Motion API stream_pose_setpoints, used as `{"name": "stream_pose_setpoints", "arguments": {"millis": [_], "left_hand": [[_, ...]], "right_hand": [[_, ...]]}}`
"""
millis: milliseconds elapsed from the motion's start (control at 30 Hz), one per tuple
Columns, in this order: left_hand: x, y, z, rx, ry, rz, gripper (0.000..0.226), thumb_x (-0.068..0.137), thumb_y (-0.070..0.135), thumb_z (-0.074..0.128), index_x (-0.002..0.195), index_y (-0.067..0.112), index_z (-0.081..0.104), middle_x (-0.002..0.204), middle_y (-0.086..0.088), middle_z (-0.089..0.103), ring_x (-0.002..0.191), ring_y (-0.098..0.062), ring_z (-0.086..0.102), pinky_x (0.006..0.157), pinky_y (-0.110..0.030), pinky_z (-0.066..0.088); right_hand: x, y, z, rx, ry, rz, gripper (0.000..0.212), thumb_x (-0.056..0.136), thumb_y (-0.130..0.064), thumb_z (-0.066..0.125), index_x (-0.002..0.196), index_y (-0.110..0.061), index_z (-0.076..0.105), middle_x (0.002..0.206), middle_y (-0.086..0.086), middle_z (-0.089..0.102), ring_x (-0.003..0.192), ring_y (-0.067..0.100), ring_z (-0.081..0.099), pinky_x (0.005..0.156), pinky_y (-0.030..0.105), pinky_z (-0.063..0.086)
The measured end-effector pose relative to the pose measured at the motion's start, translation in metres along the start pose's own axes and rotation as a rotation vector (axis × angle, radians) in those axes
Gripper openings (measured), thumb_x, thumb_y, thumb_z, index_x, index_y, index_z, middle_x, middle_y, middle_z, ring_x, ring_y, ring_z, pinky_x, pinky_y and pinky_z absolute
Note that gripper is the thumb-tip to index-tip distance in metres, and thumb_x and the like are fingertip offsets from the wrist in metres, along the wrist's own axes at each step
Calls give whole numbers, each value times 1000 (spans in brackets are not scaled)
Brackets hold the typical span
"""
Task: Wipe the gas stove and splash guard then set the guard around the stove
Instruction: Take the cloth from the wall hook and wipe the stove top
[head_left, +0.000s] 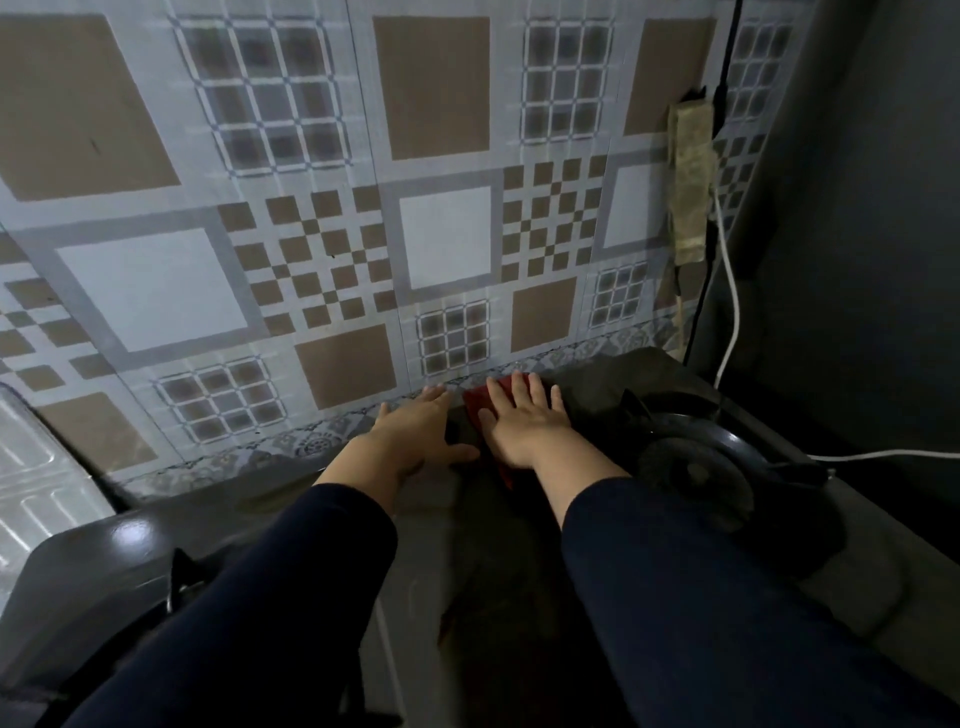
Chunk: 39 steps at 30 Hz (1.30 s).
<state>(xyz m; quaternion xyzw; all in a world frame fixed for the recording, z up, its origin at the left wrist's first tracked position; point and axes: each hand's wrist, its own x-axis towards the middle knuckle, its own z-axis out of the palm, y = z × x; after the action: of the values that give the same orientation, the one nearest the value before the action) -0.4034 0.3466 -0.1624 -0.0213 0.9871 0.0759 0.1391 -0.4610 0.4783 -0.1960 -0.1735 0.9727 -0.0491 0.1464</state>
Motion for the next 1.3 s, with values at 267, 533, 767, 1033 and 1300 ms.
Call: {"name": "stream_pose_setpoints", "arguments": {"millis": [267,533,767,1033,1300], "left_hand": [[15,-8,8,-7,-63,29,95,77,58,64,150,21,17,158,-2,22,143,-23,25,115,-53,20],[20,8,-2,93,-151,-6,98,82,50,63,152,17,1,161,-2,-5,148,-21,-1,113,-63,-4],[17,8,9,163,-88,44,99,87,45,57,149,17,-15,156,-3,-26,144,-20,-20,109,-66,-11],[14,5,11,184,-51,50,98,89,47,54,147,15,-18,153,-4,-31,142,-19,-25,109,-67,-12],[21,3,9,172,-88,19,105,85,52,57,147,14,-18,154,-3,-30,143,-19,-24,106,-67,-14]], "right_hand": [[8,16,-31,-167,-330,-124,81,89,-67,34,145,-40,-18,154,2,-32,141,28,-29,112,61,-10],[22,35,-21,-230,-89,251,72,87,-69,-4,147,-33,-19,157,12,-22,143,40,-18,112,56,-17],[40,72,-43,-112,-105,532,81,85,-73,0,148,-24,-19,156,19,-19,144,42,-12,116,53,-6],[69,110,-43,72,-22,853,89,85,-74,10,151,-17,-6,158,21,-7,144,41,-8,114,62,-2],[78,71,-45,172,-48,950,90,82,-78,10,149,-23,-15,154,27,-17,140,51,-11,113,64,-2]]}}
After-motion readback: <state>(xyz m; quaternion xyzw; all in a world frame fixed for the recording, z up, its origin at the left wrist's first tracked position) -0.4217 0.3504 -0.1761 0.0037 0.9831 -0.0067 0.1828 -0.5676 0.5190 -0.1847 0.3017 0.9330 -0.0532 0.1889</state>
